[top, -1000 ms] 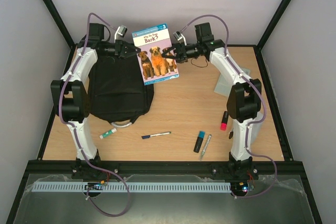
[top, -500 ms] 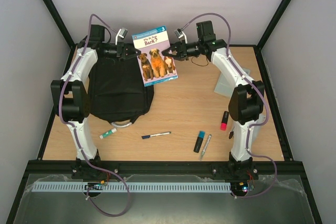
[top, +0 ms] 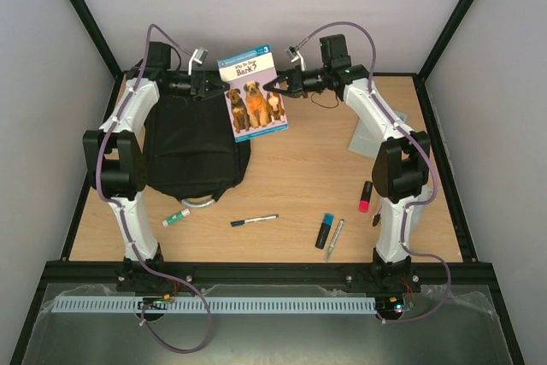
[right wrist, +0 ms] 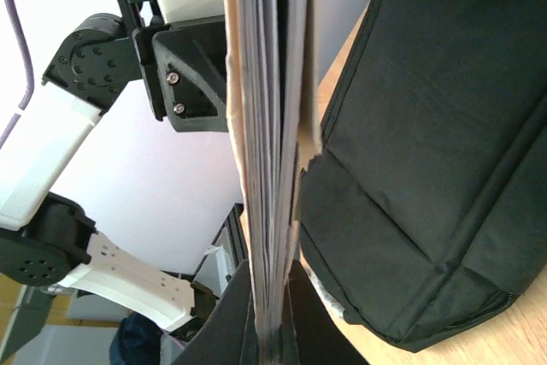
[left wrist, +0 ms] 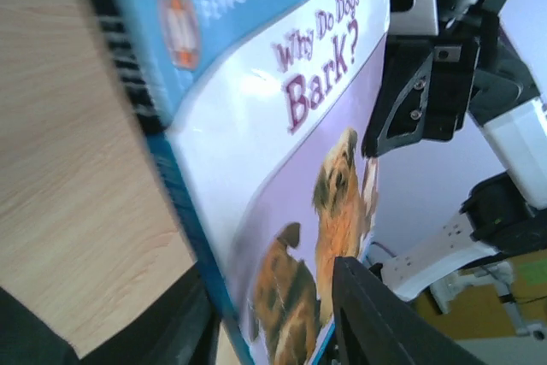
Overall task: Pack the student bag
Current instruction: Pick up the book from the center of the board, then place the book in the student bag.
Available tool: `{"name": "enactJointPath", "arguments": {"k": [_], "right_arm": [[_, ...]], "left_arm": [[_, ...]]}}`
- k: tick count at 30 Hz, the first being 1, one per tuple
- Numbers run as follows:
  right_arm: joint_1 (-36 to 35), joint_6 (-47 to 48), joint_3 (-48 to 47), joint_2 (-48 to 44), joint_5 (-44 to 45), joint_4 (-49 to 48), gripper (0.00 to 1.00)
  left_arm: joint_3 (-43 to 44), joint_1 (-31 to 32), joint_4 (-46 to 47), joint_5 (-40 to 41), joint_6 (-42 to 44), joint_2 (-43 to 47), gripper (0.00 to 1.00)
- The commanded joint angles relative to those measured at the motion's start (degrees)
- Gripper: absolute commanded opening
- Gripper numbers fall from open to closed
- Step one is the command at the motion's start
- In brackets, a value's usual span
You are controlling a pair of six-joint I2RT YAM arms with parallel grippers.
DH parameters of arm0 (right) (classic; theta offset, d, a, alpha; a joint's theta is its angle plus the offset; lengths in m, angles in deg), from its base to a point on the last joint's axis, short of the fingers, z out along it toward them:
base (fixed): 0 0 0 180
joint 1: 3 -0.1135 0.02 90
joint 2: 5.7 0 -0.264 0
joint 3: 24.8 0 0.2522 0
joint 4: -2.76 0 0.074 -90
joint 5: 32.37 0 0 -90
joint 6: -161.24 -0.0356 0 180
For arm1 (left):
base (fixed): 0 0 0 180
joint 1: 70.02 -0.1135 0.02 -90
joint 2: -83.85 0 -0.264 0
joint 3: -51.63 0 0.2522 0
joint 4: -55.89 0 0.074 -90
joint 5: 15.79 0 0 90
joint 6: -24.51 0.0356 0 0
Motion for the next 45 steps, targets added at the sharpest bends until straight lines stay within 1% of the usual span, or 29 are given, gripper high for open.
{"name": "enactJointPath", "arguments": {"k": [1, 2, 5, 7, 9, 10, 13, 14, 15, 16, 20, 24, 30, 35, 36, 38, 42, 45], "right_arm": [[0.36, 3.21, 0.34, -3.09, 2.3, 2.03, 0.01], [0.68, 4.67, 0.34, -3.69, 3.66, 3.46, 0.01], [1.46, 14.69, 0.48, -6.24, 11.33, 10.86, 0.01], [1.54, 20.69, 1.7, -8.52, 17.68, 15.2, 0.01], [2.01, 25.6, 4.06, -11.03, 22.0, 18.4, 0.01], [2.39, 27.88, 5.09, -12.21, 23.44, 19.82, 0.01], [3.19, 36.55, 9.0, -16.16, 25.51, 24.19, 0.01], [3.42, 38.41, 10.79, -18.09, 27.05, 25.09, 0.01], [3.64, 39.82, 12.65, -19.5, 28.36, 25.39, 0.01], [3.85, 40.76, 15.02, -21.12, 29.81, 25.18, 0.01], [5.33, 38.81, 24.53, -26.96, 34.01, 21.66, 0.01], [5.59, 38.26, 29.12, -29.26, 33.22, 22.68, 0.01], [5.57, 38.74, 31.08, -29.98, 31.81, 22.37, 0.01], [5.62, 38.58, 30.63, -29.0, 30.78, 22.01, 0.01], [5.63, 38.5, 30.5, -28.79, 30.71, 21.93, 0.01], [5.6, 38.43, 30.39, -28.5, 30.63, 21.68, 0.01], [5.62, 38.33, 30.75, -28.52, 29.56, 21.71, 0.01], [5.6, 38.34, 31.36, -28.82, 28.35, 21.96, 0.01]], "left_arm": [[0.71, -0.23, -2.55, 3.6, 2.46, 1.01, 0.46], [1.17, -0.52, -3.86, 4.82, 3.8, 1.17, 0.49], [0.75, -2.64, -5.82, 6.12, 5.03, 2.51, 0.55], [-0.86, -4.16, -5.99, 6.4, 4.79, 4.1, 0.56], [-2.29, -5.37, -8.06, 9.22, 8.49, 6.24, 0.56], [-2.42, -5.59, -11.06, 11.26, 12.39, 7.24, 0.57], [-2.16, -4.4, -23.79, 21.65, 30.78, 9.59, 0.56], [-3.36, -3.63, -27.9, 25.66, 36.02, 10.75, 0.55], [-5.6, -2.94, -29.48, 29.1, 40.32, 12.21, 0.55], [-8.76, -2.44, -29.56, 32.29, 43.97, 14.15, 0.59], [-24.05, -1.34, -24.69, 39.93, 54.25, 26.01, 0.61], [-32.61, 2.51, -24.35, 49.72, 63.41, 32.53, 0.63], [-37.77, 4.48, -22.36, 56.17, 67.79, 35.11, 0.66], [-39.46, 6.18, -23.19, 60.55, 70.3, 33.23, 0.68], [-39.83, 6.27, -23.22, 60.98, 70.35, 32.84, 0.71], [-40.92, 6.57, -22.26, 61.12, 70.01, 32.36, 0.73], [-43.17, 9.3, -17.11, 61.02, 67.14, 32.51, 0.73], [-45.9, 11.96, -9.79, 65.42, 62.69, 32.27, 0.71]]}}
